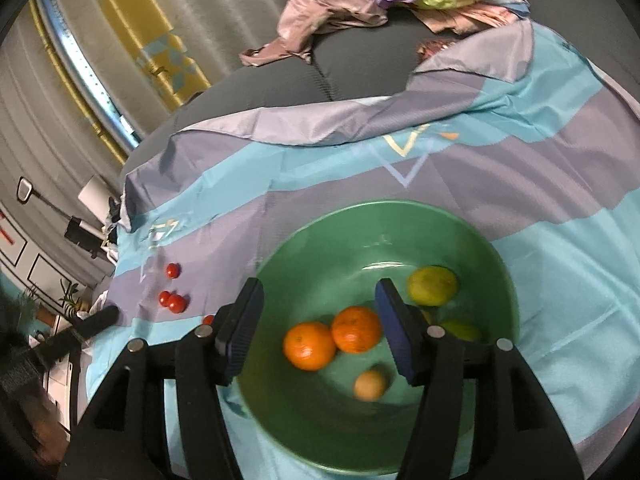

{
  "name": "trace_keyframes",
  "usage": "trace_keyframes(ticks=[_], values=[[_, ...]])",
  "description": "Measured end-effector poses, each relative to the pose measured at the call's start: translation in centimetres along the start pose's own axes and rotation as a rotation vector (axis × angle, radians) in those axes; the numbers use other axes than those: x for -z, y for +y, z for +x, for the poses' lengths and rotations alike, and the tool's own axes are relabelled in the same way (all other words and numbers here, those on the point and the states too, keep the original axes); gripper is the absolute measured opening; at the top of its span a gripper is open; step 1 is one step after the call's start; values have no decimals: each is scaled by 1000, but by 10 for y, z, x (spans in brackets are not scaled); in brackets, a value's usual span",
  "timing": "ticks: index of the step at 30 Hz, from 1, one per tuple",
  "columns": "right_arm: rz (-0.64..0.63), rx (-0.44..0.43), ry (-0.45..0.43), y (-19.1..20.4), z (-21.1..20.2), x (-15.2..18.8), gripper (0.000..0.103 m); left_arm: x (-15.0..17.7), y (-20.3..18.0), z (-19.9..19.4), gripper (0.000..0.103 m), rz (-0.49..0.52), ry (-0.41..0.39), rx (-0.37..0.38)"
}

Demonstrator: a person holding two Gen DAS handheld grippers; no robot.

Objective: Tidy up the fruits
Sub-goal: 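Lower both tools into the green bowl and open them to release the fruits, then move both open tools toward the red cherry tomatoes on the sheet, then close the left tool on a red cherry tomato while the right tool grasps another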

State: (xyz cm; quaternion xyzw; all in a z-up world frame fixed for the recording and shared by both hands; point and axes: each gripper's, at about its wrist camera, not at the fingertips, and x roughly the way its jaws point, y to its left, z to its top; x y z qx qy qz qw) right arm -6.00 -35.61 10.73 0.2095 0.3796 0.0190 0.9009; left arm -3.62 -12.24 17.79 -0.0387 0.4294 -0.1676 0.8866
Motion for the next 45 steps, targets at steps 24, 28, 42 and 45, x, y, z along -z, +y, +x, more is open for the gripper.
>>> trace_keyframes(ticks=[24, 28, 42, 45], values=[[-384, -31, 259, 156, 131, 29, 48, -10, 166, 119, 46, -303, 120, -22], [-381, 5, 295, 150, 147, 39, 49, -4, 163, 135, 46, -288, 179, 6], [-443, 43, 343, 163, 173, 57, 43, 10, 172, 158, 42, -314, 257, -91], [-438, 50, 354, 161, 176, 59, 40, 12, 174, 159, 40, -314, 250, -97]])
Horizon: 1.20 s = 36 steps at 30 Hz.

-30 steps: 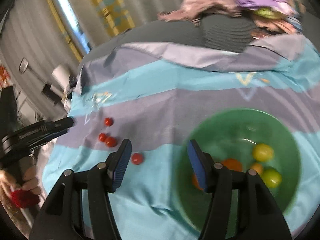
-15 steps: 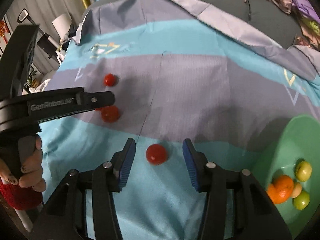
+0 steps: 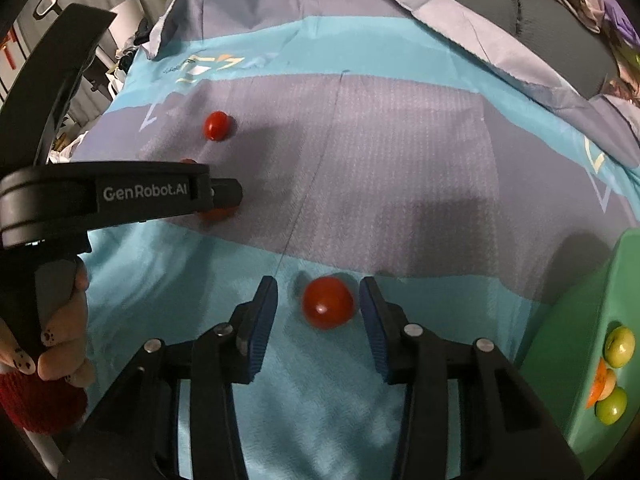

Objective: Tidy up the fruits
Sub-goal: 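Close the left tool on a red cherry tomato while the right tool grasps another, then carry both held red tomatoes over the green bowl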

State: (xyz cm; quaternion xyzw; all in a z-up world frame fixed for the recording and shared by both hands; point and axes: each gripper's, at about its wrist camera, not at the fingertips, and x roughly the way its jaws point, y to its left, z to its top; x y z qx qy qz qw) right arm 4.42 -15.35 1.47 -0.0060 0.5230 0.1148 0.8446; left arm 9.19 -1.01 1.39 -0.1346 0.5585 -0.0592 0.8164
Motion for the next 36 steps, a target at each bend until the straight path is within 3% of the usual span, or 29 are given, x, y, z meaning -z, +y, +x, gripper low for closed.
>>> trace_keyframes(ticks=[3, 8, 16, 23, 29, 36], values=[[3, 8, 8, -1, 4, 1, 37, 2, -1, 0, 34, 12, -7, -4], [-5, 25, 7, 0, 8, 1, 27, 4, -2, -1, 33, 25, -25, -13], [6, -7, -5, -3, 1, 1, 27, 9, -3, -8, 32, 31, -22, 6], [23, -65, -69, -3, -28, 1, 27, 15, -14, -37, 32, 75, -90, 5], [49, -108, -137, -11, -58, 1, 27, 22, -31, -70, 32, 138, -195, 10], [96, -143, -212, -30, -91, 5, 27, 34, -50, -92, 32, 183, -243, 35]])
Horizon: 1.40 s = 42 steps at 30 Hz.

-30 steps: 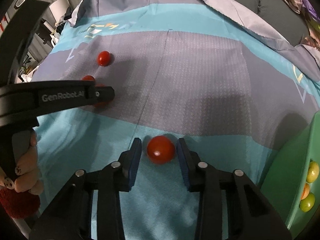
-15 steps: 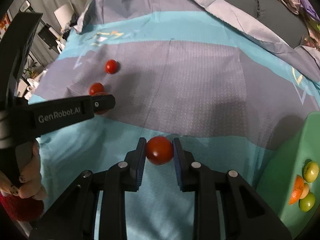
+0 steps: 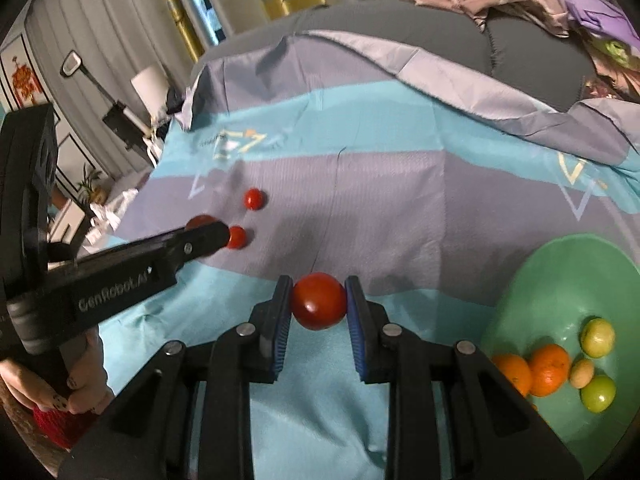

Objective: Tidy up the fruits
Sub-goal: 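Carry both held red tomatoes over the green bowl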

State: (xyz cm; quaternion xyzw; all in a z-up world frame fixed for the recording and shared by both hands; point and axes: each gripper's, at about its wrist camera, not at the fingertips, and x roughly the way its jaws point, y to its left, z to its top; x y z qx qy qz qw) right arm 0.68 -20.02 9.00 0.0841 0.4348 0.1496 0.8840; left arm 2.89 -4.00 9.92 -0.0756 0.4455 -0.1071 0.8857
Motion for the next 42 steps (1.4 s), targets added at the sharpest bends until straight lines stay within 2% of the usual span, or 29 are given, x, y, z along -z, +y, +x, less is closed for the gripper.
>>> trace_keyframes(ticks=[8, 14, 24, 26, 30, 42], values=[[83, -4, -52, -29, -30, 3, 27, 13, -34, -23, 32, 80, -53, 13], [117, 2, -92, -46, -53, 8, 27, 24, -58, -29, 32, 104, -62, 64], [176, 70, -143, -76, -83, 26, 28, 43, -100, -28, 32, 182, -74, 86], [203, 77, -152, -84, -87, 30, 28, 45, -107, -25, 33, 189, -65, 103], [242, 156, -163, -99, -90, 35, 28, 50, -123, -16, 33, 203, -58, 115], [320, 186, -166, -137, -99, 48, 28, 67, -166, 6, 33, 282, -2, 190]])
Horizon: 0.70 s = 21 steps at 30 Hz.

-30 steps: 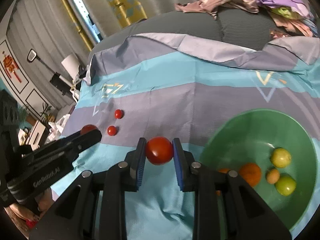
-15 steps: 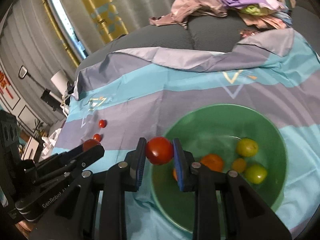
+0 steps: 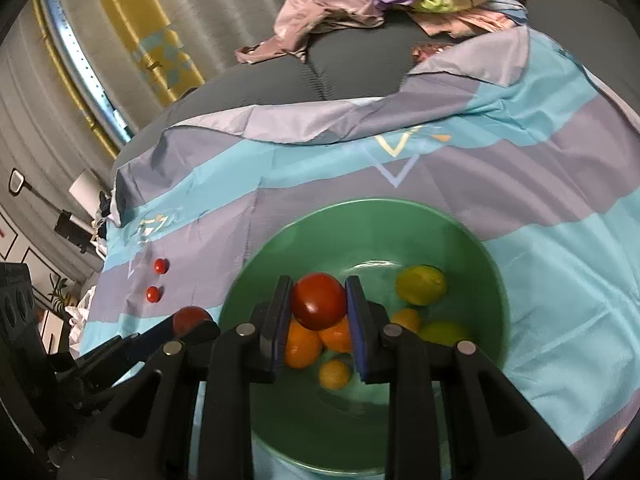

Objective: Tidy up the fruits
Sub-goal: 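Carry both held red tomatoes over the green bowl, then open both tools to drop the red tomatoes into the bowl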

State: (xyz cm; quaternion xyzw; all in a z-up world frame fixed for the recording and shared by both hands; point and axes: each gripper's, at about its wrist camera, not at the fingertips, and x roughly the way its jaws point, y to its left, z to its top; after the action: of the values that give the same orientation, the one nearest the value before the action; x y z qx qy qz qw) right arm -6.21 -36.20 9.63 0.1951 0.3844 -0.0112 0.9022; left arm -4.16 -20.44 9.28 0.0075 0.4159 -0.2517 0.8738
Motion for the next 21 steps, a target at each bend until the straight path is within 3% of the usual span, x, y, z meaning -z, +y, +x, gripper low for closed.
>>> trace_keyframes(ticks=[6, 19, 21], values=[[18, 25, 9, -9, 3, -1, 28, 8, -8, 15, 33, 18, 50, 57], [8, 59, 40, -11, 11, 1, 29, 7, -12, 20, 33, -4, 65, 106], [13, 66, 39, -11, 10, 1, 34, 6, -12, 18, 33, -10, 63, 114]])
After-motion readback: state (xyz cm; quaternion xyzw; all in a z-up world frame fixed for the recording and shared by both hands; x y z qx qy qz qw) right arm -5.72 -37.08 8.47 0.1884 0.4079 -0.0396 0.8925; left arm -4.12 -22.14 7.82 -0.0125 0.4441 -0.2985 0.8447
